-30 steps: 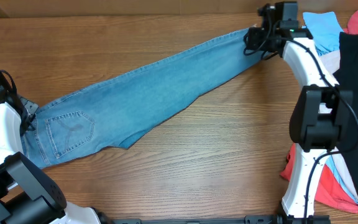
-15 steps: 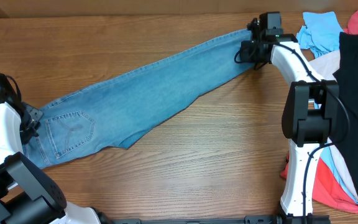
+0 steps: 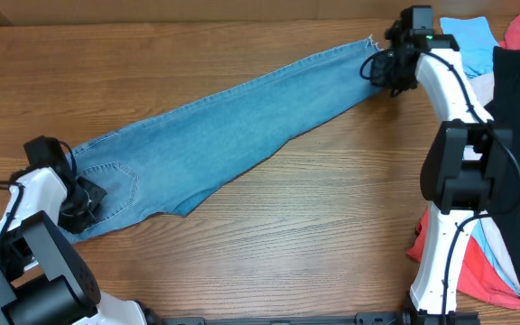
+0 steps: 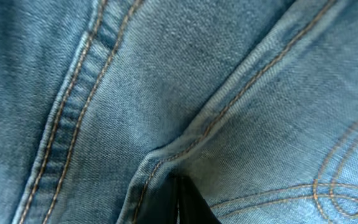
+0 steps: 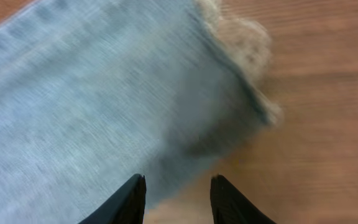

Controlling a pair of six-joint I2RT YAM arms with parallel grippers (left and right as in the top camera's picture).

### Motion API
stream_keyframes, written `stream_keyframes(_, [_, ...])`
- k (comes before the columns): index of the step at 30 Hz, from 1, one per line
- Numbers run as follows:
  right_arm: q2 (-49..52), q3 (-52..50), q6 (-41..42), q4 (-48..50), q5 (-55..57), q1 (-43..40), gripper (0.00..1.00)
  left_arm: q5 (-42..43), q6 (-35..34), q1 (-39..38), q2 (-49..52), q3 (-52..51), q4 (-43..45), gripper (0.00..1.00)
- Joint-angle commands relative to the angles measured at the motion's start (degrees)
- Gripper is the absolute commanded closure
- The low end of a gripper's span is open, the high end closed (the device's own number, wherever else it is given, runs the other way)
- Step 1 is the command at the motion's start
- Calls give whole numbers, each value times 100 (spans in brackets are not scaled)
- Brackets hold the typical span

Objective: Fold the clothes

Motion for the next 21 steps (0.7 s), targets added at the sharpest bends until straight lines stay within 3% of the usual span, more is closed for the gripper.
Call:
stream_keyframes(1, [-313, 177, 74, -236, 52, -138, 62, -372, -72, 33, 70, -225, 367, 93])
stream_keyframes(6, [-433, 177, 72, -564, 52, -151, 62, -304, 273, 153, 280, -181, 1803, 89])
stream_keyframes(9, [-522, 177, 72, -732, 57, -151, 62, -313, 350, 149, 693, 170, 2205, 88])
stream_keyframes(12, [-590, 177, 72, -793, 98, -157, 59, -289, 374, 157, 1224, 824, 1919, 89])
stream_keyframes(16, [-597, 177, 70, -678, 111, -199, 55, 87, 944, 168, 1919, 2052, 1078, 89])
stream_keyframes(18, [-597, 175, 68, -490, 109, -208, 55, 133, 977, 181, 2081, 2629, 531, 92])
stream_keyframes(21, [-597, 175, 68, -22, 105, -208, 56, 544, 984, 179, 2059, 3191, 7, 91])
